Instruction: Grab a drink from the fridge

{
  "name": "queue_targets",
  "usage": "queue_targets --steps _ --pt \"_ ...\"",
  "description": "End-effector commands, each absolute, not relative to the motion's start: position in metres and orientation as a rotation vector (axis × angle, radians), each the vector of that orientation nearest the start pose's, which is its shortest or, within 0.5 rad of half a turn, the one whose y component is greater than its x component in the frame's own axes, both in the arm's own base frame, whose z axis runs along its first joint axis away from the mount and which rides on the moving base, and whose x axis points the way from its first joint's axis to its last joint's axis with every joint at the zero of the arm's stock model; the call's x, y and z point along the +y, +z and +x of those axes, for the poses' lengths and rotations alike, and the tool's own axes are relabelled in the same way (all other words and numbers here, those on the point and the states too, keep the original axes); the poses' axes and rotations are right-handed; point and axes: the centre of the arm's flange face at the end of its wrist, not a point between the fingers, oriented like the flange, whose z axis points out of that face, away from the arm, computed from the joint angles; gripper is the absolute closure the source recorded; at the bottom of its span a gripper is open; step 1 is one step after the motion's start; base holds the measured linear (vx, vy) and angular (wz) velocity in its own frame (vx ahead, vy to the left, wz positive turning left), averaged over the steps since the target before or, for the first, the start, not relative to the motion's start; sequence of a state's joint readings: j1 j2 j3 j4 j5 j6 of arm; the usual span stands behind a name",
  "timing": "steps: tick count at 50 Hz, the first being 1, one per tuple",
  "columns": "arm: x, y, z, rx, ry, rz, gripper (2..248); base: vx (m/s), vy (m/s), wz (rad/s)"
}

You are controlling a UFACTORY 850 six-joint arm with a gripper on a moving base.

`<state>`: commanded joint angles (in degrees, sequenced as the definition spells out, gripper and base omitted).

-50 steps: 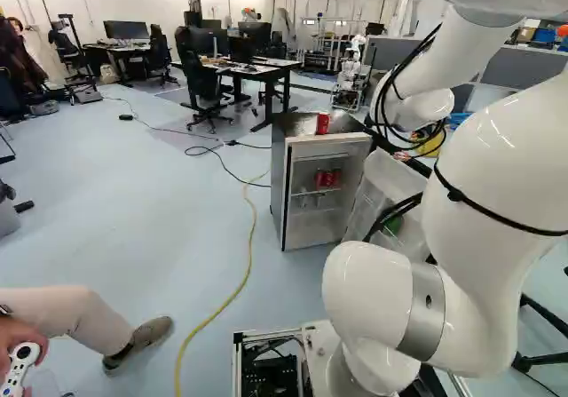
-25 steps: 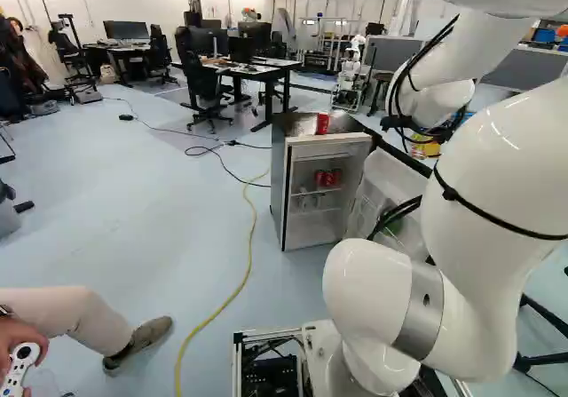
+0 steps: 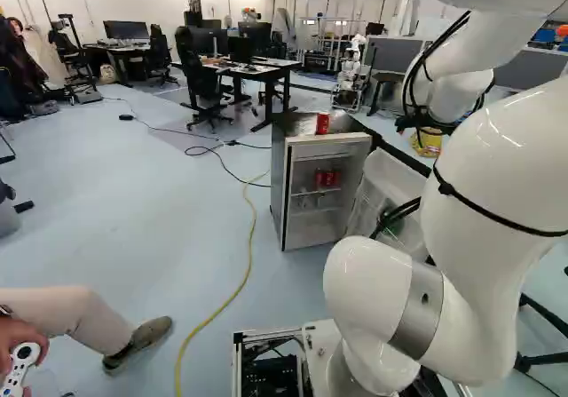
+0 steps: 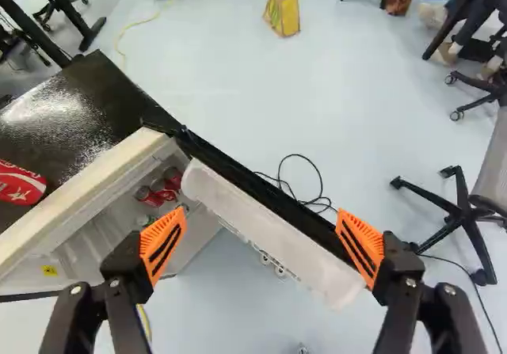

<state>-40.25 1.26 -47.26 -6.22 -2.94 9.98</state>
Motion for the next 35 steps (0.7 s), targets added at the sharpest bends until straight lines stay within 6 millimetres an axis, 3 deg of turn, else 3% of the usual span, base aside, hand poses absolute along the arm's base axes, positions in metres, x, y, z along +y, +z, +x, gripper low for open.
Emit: queue_targets --steps 35 --pt "-0.364 0.513 0.358 1.383 -0.973 -2.916 3 0.000 0.000 0.000"
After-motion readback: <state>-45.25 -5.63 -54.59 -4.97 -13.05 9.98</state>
